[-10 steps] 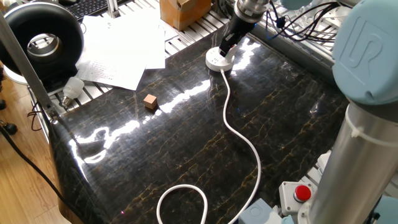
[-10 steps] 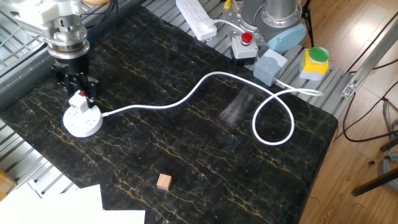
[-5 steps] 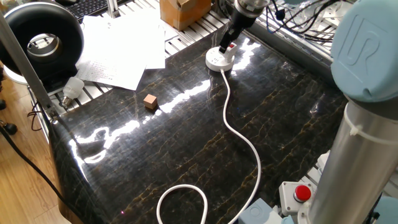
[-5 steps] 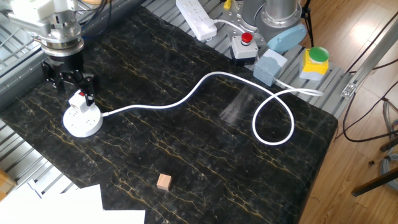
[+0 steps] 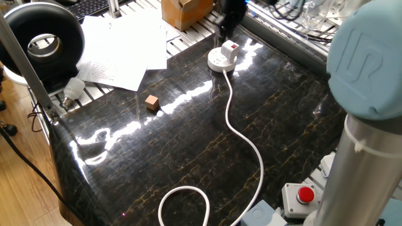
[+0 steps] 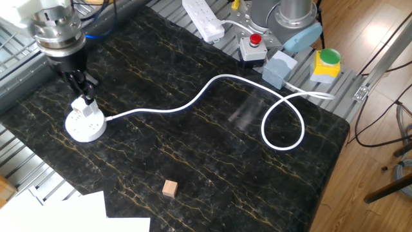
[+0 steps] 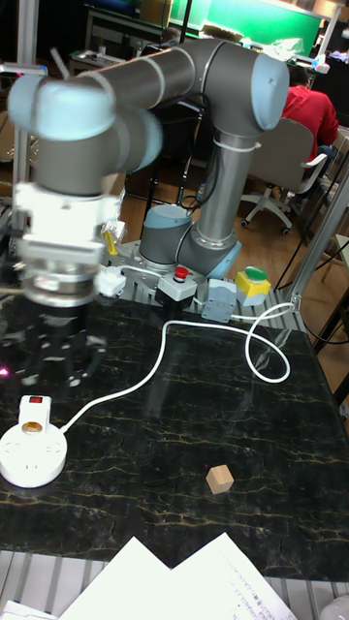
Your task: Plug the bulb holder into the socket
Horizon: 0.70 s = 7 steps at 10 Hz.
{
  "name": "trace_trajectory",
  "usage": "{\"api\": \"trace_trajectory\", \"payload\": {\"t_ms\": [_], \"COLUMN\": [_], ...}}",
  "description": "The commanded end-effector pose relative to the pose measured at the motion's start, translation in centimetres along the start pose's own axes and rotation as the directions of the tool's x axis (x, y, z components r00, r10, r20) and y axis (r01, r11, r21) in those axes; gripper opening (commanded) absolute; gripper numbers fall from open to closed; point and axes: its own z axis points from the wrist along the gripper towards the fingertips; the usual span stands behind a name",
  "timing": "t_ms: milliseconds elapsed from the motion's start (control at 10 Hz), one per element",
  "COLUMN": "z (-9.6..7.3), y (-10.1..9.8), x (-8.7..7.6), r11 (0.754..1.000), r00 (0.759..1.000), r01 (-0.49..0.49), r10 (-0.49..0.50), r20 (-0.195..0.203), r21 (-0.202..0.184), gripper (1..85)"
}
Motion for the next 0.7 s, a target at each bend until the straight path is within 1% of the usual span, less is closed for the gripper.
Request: {"api": "trace_trajectory", "payload": {"t_ms": [0,100,300,500,600], "z": [-1.8,-1.8,-1.2,-0.7,-0.6], "y": [5.0,5.5,4.8,4.5,4.6], "x": [-0.3,-0.4,-1.1,-1.7,-1.7], "r11": [0.991,0.990,0.995,0.996,0.996], "r00": [0.993,0.993,0.996,0.998,0.998], "r01": [-0.118,-0.118,-0.089,-0.069,-0.065], "r10": [0.116,0.116,0.089,0.070,0.065], "r20": [-0.024,-0.023,-0.003,0.010,0.011], "r21": [-0.056,-0.072,-0.054,-0.053,-0.055], "gripper": [1.7,1.7,1.7,1.7,1.7]}}
